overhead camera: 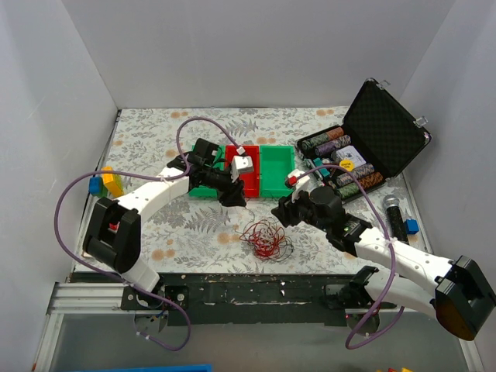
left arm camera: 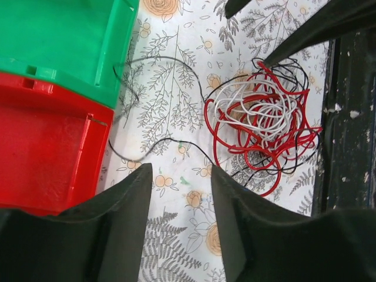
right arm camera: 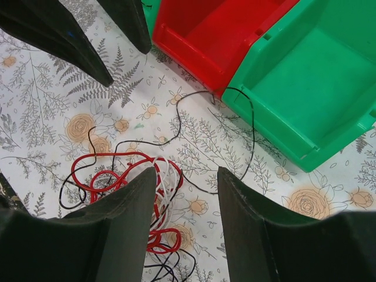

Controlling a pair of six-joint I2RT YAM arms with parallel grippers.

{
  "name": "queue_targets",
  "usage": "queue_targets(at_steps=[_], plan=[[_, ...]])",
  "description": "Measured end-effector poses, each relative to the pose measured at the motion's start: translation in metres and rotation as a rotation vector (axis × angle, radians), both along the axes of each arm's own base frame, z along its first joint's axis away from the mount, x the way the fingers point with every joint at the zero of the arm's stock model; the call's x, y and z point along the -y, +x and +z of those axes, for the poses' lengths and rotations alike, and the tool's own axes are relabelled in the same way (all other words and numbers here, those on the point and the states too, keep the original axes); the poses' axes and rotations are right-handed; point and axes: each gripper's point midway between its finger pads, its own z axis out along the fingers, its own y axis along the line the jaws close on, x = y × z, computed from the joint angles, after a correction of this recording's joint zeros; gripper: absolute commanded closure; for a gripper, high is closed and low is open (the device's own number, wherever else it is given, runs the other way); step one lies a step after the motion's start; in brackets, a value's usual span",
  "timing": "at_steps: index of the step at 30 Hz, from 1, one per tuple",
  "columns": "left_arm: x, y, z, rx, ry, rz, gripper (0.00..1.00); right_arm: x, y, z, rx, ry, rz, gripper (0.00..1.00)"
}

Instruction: Untangle the cables

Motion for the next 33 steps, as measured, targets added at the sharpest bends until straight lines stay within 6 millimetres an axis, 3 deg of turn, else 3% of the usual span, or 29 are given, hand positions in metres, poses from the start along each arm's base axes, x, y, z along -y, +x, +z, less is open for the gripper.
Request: queue_targets(at_steps=[2, 5, 12, 20, 28, 31, 33], plan=[[0.0, 0.002, -0.004, -0.001, 0.008, 0.003, 0.34, 0.0, 0.0, 0.0, 0.0, 0.0, 0.0, 0.46], [0.001, 0.005, -0.005, 0.008, 0.011, 0.01, 0.24, 0.0, 0.0, 0.0, 0.0, 0.003, -0.001, 0.46], [0.01, 0.016, -0.007, 0.037, -0.007, 0.021, 0.17, 0.001, 0.002, 0.001, 0.002, 0.004, -0.008, 0.46], [0.045, 0.01, -0.036, 0.036, 0.002, -0.055, 0.2, 0.018, 0.008, 0.007, 0.039, 0.014, -0.101, 0.46], [0.07, 0.028, -0.044, 0.067, -0.009, -0.088, 0.28, 0.037, 0.017, 0.027, 0.091, 0.056, -0.187, 0.46], [0.071, 0.03, -0.046, 0.072, -0.011, -0.086, 0.36, 0.039, 0.017, 0.028, 0.092, 0.058, -0.193, 0.46], [0.071, 0.031, -0.048, 0.072, -0.011, -0.087, 0.48, 0.041, 0.018, 0.028, 0.09, 0.057, -0.198, 0.46]])
